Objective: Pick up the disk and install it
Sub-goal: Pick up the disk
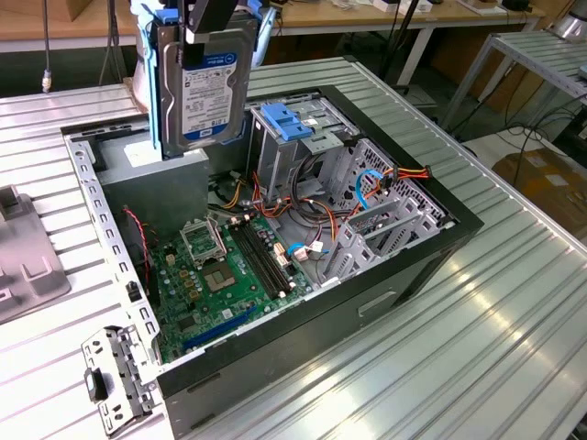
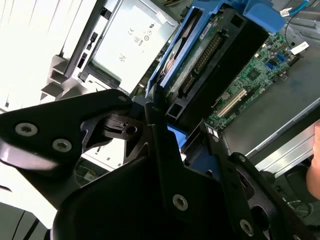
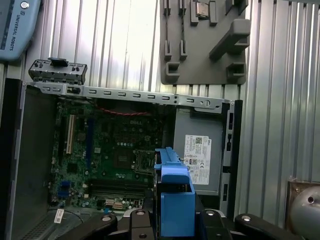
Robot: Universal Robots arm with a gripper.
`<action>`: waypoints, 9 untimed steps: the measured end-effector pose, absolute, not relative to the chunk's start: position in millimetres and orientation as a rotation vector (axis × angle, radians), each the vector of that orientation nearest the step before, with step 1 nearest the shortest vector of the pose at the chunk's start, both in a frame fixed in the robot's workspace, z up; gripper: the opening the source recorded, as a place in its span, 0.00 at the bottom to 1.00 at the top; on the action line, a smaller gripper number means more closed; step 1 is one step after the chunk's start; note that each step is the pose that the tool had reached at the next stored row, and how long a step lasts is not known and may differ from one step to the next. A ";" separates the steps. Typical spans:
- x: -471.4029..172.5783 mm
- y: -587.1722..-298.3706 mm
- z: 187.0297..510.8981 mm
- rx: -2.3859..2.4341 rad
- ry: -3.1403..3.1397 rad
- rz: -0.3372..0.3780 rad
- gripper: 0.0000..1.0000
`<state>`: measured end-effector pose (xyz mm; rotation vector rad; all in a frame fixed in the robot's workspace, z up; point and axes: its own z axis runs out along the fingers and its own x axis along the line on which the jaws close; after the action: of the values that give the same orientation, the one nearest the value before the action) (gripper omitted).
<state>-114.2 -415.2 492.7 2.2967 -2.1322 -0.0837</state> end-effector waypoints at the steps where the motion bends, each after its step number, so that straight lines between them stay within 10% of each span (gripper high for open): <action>1: -113.4 -416.1 492.6 2.297 -2.132 -0.084 0.37; 9: -108.0 -422.0 492.4 2.297 -2.132 -0.084 0.37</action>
<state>-108.0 -422.0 492.4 2.2967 -2.1322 -0.0838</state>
